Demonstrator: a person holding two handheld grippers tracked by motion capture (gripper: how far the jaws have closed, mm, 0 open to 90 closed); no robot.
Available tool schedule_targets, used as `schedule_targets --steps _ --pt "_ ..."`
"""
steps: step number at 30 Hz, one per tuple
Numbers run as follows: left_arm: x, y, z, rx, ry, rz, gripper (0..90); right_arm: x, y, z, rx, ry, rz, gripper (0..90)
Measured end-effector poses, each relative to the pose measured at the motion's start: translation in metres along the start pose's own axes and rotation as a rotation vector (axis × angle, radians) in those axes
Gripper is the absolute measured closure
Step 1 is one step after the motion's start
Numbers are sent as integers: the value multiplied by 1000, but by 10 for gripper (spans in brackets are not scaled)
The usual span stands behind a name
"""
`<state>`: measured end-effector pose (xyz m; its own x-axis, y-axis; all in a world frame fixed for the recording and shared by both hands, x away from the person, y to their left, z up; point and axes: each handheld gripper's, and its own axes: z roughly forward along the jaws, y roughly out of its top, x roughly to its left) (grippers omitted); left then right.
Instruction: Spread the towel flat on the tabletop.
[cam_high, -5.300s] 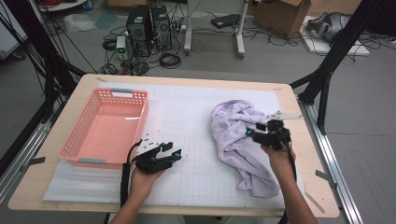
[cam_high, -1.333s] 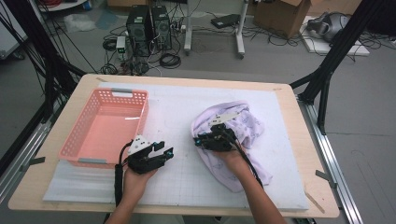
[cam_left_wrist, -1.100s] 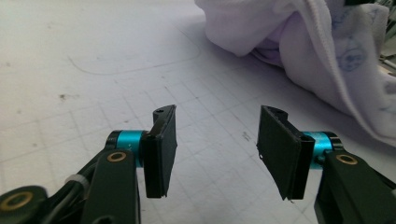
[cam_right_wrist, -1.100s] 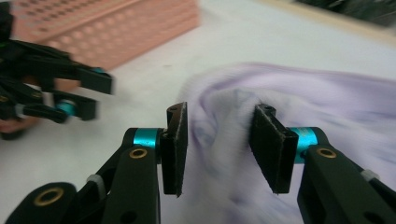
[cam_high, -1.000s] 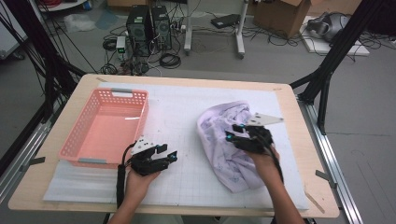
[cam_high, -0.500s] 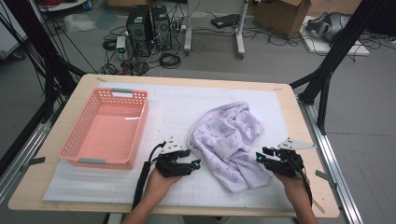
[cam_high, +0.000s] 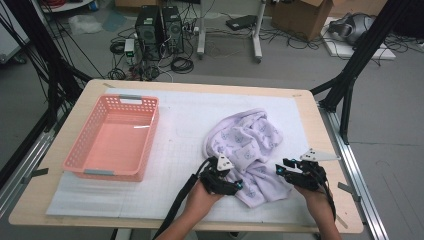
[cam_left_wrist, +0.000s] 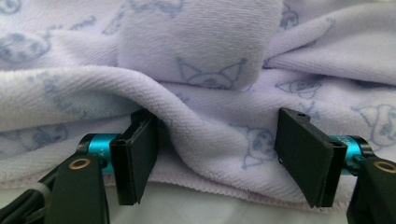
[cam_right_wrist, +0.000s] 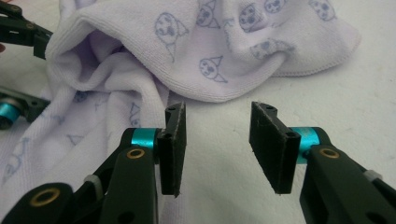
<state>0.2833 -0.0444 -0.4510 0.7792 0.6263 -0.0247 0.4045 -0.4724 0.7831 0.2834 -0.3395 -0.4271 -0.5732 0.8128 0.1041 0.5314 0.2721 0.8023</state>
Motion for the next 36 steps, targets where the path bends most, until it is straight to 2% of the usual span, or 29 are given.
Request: schedule_targets --steps 2,3,4,5,6,8,10,13,15,16,18,21,25,29,30,31,32,33,36 --pt "-1 0 -2 -3 7 2 460 0 -1 1 5 0 5 539" --pt "1 0 -4 -4 6 -3 626 0 -2 2 8 0 3 539" --pt "6 -1 -7 -2 -19 -23 784 0 -2 2 12 0 4 540" --pt "12 -3 -9 -3 -42 -59 818 0 -3 3 13 -1 5 543" --pt "18 -6 -14 -4 -49 -80 827 -1 -3 3 14 -1 1 545" --pt "29 -14 -27 -14 -24 -81 834 -1 -5 3 19 1 7 545" --pt "43 -24 -43 -33 -20 -120 835 -1 -6 4 27 1 22 545" --pt "62 -41 -68 -47 28 -159 836 1 -7 9 39 5 14 547" --pt "71 -52 -80 -61 40 -204 837 6 -6 13 50 20 10 552" --pt "74 -56 -85 -61 49 -207 837 9 -5 16 54 31 10 557" --pt "76 -62 -89 -69 58 -218 837 17 -3 23 63 67 -4 571" --pt "75 -66 -87 -76 51 -220 834 34 3 36 79 136 -23 589" --pt "71 -65 -86 -88 48 -203 809 56 9 49 91 176 -78 585" --pt "71 -66 -86 -93 47 -199 798 75 11 60 106 229 -103 586" --pt "71 -66 -86 -92 44 -197 799 80 10 63 117 236 -119 607" --pt "71 -66 -86 -94 43 -195 801 83 10 66 114 242 -130 676" --pt "71 -66 -86 -95 42 -195 804 85 11 66 116 261 -141 799" --pt "71 -66 -87 -98 40 -195 810 87 12 65 119 273 -160 851" --pt "71 -66 -88 -108 38 -198 826 88 13 59 133 248 -189 877"
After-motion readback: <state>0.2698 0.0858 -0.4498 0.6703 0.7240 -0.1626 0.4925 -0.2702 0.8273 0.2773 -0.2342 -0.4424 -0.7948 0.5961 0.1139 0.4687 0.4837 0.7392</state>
